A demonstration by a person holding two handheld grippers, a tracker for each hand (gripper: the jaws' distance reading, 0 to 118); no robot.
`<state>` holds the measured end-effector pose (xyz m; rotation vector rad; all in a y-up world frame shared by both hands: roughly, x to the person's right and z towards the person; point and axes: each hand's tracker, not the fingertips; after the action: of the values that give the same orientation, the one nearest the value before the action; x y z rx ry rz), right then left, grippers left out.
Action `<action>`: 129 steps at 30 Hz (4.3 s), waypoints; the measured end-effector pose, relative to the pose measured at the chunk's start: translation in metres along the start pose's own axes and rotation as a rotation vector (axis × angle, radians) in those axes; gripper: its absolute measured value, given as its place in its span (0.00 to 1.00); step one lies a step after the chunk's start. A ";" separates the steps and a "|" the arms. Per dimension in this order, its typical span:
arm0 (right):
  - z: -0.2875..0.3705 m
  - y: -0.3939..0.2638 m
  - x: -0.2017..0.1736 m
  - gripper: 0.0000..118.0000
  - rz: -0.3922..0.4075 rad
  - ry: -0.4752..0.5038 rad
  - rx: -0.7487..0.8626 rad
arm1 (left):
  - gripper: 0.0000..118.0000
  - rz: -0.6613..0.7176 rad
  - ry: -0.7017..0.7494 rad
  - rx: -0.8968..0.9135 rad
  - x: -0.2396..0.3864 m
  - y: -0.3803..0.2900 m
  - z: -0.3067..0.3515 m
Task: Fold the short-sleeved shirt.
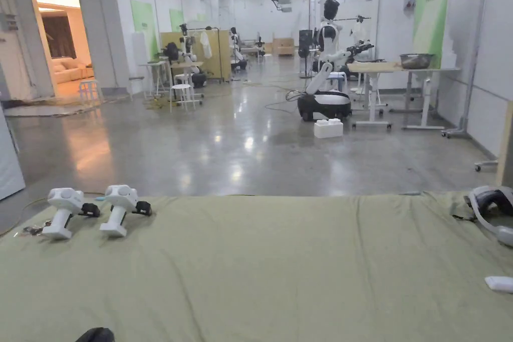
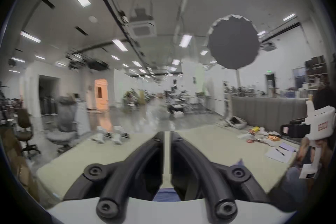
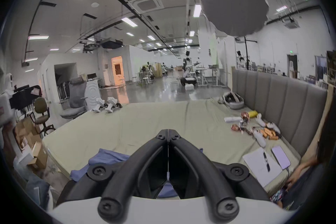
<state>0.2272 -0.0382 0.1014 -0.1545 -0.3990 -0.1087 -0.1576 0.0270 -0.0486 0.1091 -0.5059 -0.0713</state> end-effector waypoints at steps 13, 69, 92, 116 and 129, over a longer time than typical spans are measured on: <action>0.009 0.012 -0.013 0.02 0.080 -0.014 0.041 | 0.00 0.048 0.022 -0.089 -0.023 0.004 0.021; -0.335 -0.121 0.159 0.87 -0.291 -0.086 -0.793 | 0.05 0.197 -0.107 -1.291 -0.023 -0.310 -0.371; -0.275 -0.019 0.111 0.10 -0.245 -0.075 -0.511 | 0.05 0.284 -0.198 -0.700 -0.068 -0.130 -0.278; -0.191 0.284 0.085 0.10 -0.098 -0.133 0.058 | 0.05 0.118 -0.034 -0.107 -0.122 0.176 -0.220; -0.230 0.287 0.084 0.10 -0.073 -0.157 0.047 | 0.05 0.096 -0.016 -0.103 -0.112 0.173 -0.279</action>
<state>0.4298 0.1977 -0.1118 -0.1024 -0.5637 -0.1591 -0.1120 0.2333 -0.3234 -0.0168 -0.5217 -0.0048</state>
